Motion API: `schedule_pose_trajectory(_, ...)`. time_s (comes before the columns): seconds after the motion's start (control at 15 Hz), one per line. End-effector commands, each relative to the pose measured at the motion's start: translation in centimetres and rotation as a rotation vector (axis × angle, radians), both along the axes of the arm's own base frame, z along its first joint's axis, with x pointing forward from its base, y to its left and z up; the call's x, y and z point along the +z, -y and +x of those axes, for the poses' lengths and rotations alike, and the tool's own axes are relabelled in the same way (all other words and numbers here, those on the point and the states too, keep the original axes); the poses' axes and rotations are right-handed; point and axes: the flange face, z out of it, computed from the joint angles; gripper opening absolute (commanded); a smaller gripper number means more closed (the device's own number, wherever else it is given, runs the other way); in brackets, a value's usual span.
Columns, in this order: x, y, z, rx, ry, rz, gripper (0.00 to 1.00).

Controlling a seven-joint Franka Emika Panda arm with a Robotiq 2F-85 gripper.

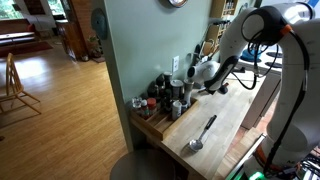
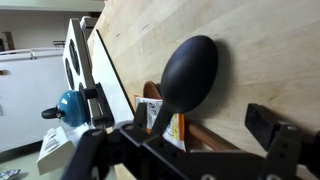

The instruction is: Move the black ladle to the left

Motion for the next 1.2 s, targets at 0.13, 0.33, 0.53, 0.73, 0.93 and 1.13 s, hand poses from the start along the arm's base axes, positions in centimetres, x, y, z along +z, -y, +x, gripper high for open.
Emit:
schedule_pose_trajectory(0.13,-1.6,2.3,0.4,-0.041,-0.051,-0.039,1.00)
schedule_pose_trajectory(0.33,-1.8,3.5,0.0,-0.078,-0.075,-0.053,1.00)
schedule_pose_trajectory(0.53,-2.0,4.4,-0.3,-0.096,-0.102,-0.052,1.00)
schedule_pose_trajectory(0.73,-2.2,4.8,-0.4,-0.100,-0.121,-0.048,1.00)
schedule_pose_trajectory(0.93,-2.3,5.1,-0.4,-0.101,-0.134,-0.045,1.00)
schedule_pose_trajectory(1.13,-2.4,5.2,-0.3,-0.103,-0.139,-0.040,0.65)
